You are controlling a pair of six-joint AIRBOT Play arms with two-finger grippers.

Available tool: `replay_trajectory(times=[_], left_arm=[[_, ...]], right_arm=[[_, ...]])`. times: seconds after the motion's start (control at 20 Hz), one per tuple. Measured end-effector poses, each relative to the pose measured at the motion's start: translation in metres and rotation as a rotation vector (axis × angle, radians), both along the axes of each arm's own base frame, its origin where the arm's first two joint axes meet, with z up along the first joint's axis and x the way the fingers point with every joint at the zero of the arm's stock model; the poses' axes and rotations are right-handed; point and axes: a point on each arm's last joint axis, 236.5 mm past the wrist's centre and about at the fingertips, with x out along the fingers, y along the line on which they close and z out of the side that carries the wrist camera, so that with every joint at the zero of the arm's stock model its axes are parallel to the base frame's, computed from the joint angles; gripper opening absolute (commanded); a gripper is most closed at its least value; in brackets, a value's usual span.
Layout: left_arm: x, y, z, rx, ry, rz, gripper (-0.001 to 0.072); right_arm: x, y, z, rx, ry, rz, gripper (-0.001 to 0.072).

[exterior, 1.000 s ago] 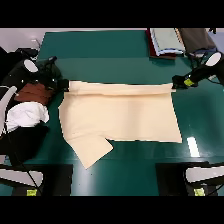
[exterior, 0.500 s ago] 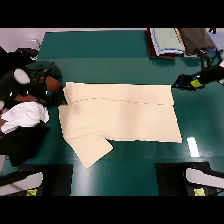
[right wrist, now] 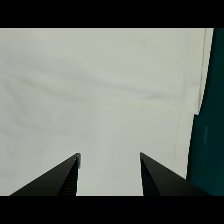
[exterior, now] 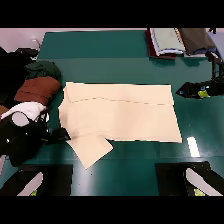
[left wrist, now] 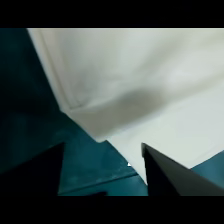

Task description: Fold the shirts.

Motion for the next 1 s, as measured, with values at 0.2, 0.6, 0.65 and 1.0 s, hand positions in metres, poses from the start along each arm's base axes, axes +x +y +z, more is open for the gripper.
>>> replay_trajectory(times=[0.2, 0.6, 0.65, 1.0], left_arm=[[-0.005, -0.028, -0.010, -0.076, -0.033, 0.010, 0.0515], [0.017, -0.045, 0.008, -0.104, -0.137, -0.018, 0.0019], [0.020, -0.044, 0.012, -0.096, -0.148, -0.031, 0.0019], [0.037, -0.043, 0.034, -0.079, -0.214, -0.072, 0.0019]], right_arm=[[-0.004, 0.001, 0.006, -0.004, -0.021, 0.000, 0.0432], [-0.050, -0.035, -0.034, -0.008, 0.163, -0.076, 0.0480], [-0.068, -0.047, -0.051, -0.008, 0.231, -0.114, 0.0545], [-0.164, -0.065, -0.154, 0.208, 0.608, -0.317, 0.0501]])
